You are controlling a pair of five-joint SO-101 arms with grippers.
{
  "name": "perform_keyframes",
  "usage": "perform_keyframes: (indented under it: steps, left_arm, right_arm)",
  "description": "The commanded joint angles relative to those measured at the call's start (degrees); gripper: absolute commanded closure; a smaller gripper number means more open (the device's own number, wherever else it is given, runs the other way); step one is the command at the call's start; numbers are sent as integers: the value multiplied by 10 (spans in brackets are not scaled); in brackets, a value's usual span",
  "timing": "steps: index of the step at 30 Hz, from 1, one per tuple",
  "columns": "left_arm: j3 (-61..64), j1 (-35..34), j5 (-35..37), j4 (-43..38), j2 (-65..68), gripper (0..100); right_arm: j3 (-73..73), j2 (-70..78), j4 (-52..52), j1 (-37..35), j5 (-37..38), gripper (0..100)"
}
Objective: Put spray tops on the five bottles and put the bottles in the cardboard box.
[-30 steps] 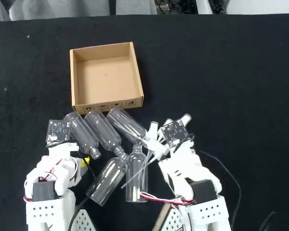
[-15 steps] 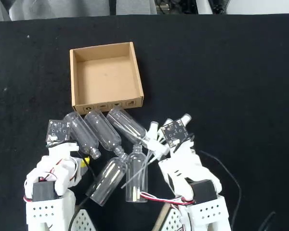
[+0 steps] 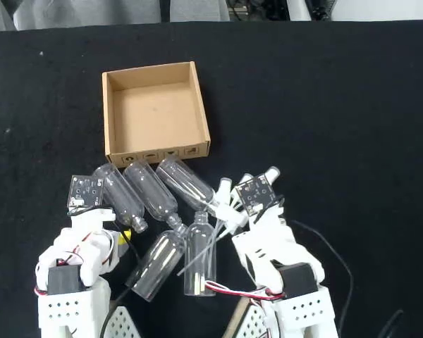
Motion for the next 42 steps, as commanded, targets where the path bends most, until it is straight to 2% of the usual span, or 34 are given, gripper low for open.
perform_keyframes:
  steps: [1,11,14,18,20,31,42]
  left_arm:
    - [13,-3,-4,2,-8,733]
    - [13,-3,-4,2,-8,733]
    - [13,-3,-4,2,-8,733]
    - [13,-3,-4,2,-8,733]
    - [13,-3,-4,2,-8,733]
    - [13,-3,-4,2,-8,733]
    - [13,-3,-4,2,-8,733]
  right_arm:
    - [-50,-14,1,11,-3,949]
    - [-129,-14,0,13,-2,949]
    - [-160,-14,-5,42,4,949]
    - [-158,-14,-57,92,102,949]
    - [-157,-14,-70,103,122,949]
    - [-198,-14,-74,109,127,949]
    - [-316,-8,-11,105,127,949]
